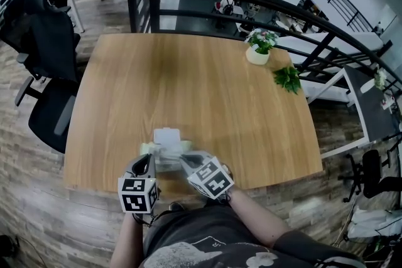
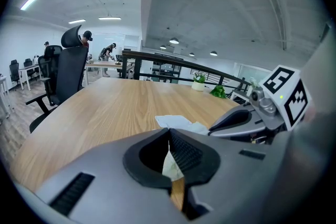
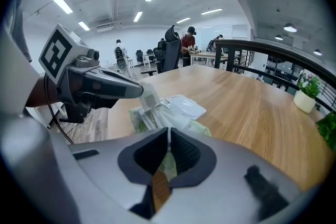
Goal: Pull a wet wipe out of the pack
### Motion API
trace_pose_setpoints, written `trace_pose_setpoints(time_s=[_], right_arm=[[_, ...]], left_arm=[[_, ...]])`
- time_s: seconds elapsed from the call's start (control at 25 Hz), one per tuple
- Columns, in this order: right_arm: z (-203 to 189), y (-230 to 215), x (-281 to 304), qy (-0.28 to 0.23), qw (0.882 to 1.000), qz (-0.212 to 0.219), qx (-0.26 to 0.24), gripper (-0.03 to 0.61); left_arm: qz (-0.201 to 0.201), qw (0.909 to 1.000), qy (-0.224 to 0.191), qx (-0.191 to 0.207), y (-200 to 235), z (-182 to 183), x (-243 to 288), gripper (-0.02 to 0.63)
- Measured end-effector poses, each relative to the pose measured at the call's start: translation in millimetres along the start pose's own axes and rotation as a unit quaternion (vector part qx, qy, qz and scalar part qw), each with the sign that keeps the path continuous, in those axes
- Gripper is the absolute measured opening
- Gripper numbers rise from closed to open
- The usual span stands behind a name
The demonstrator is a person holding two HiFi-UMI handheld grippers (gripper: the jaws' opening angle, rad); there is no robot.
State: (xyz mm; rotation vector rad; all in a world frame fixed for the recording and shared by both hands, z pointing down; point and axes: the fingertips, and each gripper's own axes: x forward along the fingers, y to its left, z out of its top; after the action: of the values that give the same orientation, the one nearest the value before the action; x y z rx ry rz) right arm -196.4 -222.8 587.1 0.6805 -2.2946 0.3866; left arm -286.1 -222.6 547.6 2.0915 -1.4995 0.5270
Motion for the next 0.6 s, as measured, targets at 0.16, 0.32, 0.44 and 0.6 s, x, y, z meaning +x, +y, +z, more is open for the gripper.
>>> trace_pose_setpoints(time_s=[0.16, 0.32, 0.44, 0.6], right_arm=[[-1.1, -3.3, -2.3, 0.002, 1.0, -0.001, -0.002, 0.034], [-3.4, -7.3, -3.4, 0.002, 1.0, -0.005, -0.017, 0.034], [-6.3, -8.9, -4.0, 0.003, 1.0, -0.001, -0.016, 0.034], [-5.6, -9.9, -4.6, 0.004, 1.0, 0.0, -0.017, 0.034]], left_arm=[[0.005, 1.0, 0.0, -0.003, 0.3, 0.1, -0.3, 0.017], [0.006, 1.0, -0.001, -0.003, -2.2, 0.3, 0.9, 0.017], [0.009, 1.0, 0.0, -0.003, -4.1, -1.1, 1.0, 0.017], [0.012, 0.9999, 0.002, -0.007, -2.4, -2.6, -0.2, 0.017]])
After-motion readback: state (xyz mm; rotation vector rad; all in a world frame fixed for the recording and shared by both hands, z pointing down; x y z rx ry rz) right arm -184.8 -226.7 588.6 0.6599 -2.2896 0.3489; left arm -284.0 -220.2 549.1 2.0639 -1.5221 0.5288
